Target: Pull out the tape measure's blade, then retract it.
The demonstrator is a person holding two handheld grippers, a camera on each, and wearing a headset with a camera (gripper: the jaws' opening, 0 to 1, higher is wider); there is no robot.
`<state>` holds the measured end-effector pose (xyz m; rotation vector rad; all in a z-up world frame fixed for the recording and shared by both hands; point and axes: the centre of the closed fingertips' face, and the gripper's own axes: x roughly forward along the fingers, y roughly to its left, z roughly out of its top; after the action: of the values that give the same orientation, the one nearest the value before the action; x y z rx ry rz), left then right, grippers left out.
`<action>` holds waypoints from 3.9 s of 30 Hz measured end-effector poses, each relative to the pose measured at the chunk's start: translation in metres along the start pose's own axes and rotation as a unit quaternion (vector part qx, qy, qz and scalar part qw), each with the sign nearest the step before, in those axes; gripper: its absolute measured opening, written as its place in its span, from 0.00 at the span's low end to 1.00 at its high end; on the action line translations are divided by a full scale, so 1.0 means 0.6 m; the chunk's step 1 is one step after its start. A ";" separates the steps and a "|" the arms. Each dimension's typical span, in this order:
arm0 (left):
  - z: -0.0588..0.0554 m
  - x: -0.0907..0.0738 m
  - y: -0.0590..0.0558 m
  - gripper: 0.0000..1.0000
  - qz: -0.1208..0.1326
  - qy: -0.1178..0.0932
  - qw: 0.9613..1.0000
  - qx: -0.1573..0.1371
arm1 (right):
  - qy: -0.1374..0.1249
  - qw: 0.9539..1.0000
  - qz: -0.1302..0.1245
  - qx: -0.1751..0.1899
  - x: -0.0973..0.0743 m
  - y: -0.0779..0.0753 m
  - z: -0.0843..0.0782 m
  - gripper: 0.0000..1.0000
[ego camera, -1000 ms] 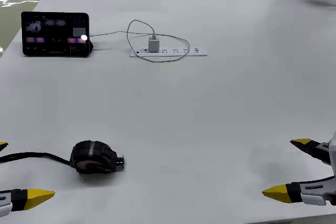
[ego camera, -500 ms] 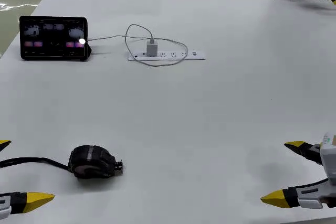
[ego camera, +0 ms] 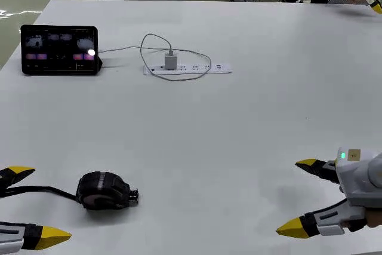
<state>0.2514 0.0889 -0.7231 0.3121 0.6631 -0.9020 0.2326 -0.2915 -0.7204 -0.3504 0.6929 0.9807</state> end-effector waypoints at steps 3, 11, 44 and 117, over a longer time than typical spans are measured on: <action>0.002 0.009 0.002 0.96 -0.004 0.014 1.000 0.007 | 0.001 1.000 0.005 -0.008 0.014 -0.002 0.015 0.99; 0.019 0.037 -0.021 0.95 -0.043 0.039 0.997 0.047 | 0.015 0.997 0.042 -0.056 0.051 0.026 0.053 0.99; 0.056 0.121 -0.051 0.58 -0.106 0.109 0.967 0.206 | 0.003 0.985 0.121 -0.123 0.235 0.110 0.148 0.99; 0.044 0.128 -0.053 0.33 -0.111 0.148 0.958 0.220 | 0.004 0.960 0.200 -0.195 0.371 0.200 0.200 0.10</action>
<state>0.2702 0.0093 -0.7523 0.7957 0.7781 -1.2322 0.2575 -0.0186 -0.7788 -0.5720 0.5848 1.5104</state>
